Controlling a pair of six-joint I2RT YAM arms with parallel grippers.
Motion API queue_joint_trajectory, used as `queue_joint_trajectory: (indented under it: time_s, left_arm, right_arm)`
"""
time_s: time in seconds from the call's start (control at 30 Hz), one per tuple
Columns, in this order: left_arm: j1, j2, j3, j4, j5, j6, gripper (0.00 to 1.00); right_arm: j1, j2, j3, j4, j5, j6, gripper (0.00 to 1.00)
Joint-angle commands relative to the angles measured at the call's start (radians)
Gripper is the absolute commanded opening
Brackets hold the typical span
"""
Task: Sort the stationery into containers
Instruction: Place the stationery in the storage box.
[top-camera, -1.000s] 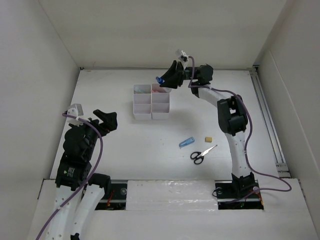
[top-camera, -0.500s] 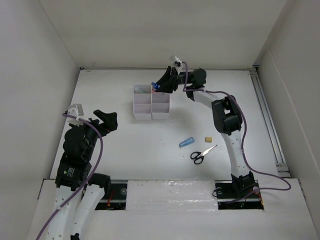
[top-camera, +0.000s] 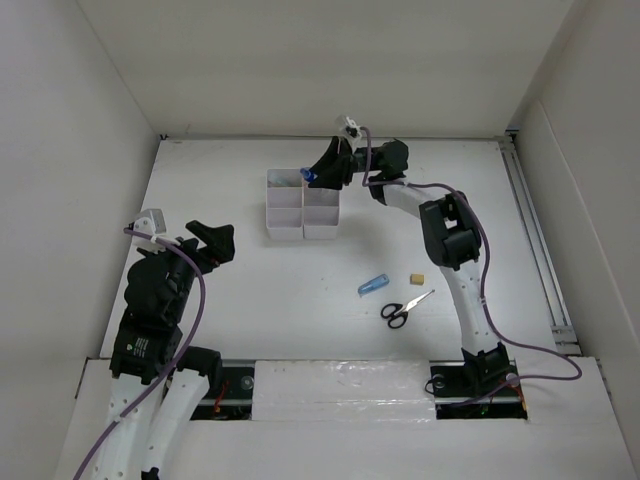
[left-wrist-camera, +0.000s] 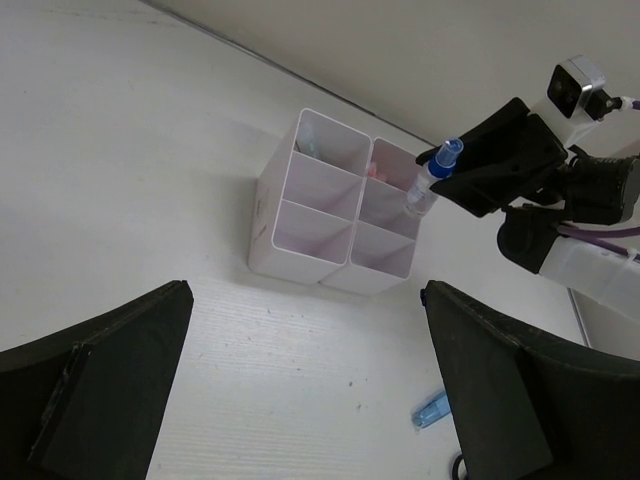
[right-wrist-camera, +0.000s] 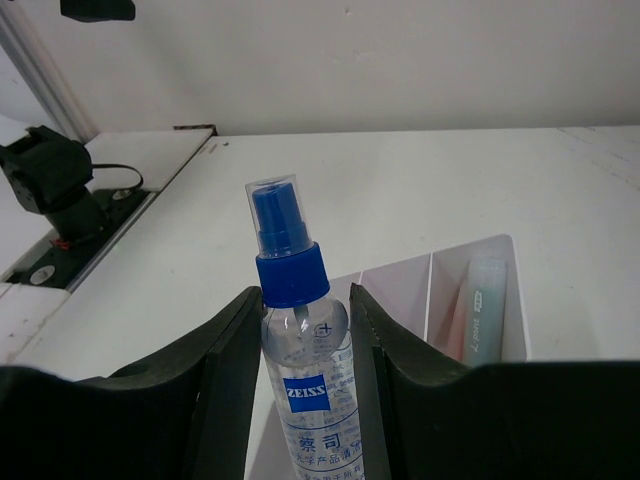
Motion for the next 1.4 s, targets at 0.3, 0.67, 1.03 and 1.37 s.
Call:
queue_joint_trajectory:
  time_s: [0.3, 0.67, 1.03, 1.37]
  left_arm:
    - [-0.003, -0.006, -0.008, 0.048, 0.024, 0.018, 1.00]
    - [-0.003, -0.006, -0.008, 0.048, 0.024, 0.018, 1.00]
    - [-0.003, -0.016, -0.008, 0.048, 0.024, 0.018, 1.00]
    - [-0.003, -0.025, -0.008, 0.048, 0.024, 0.018, 1.00]
  right_arm:
    - [-0.002, 0.029, 0.014, 0.151, -0.004, -0.038, 0.01]
    - [-0.030, 0.047, 0.004, 0.151, -0.004, -0.038, 0.04]
    - [-0.030, 0.038, -0.089, 0.211, -0.004, -0.038, 0.21]
    - [-0.012, -0.065, -0.177, 0.275, 0.008, -0.038, 0.71]
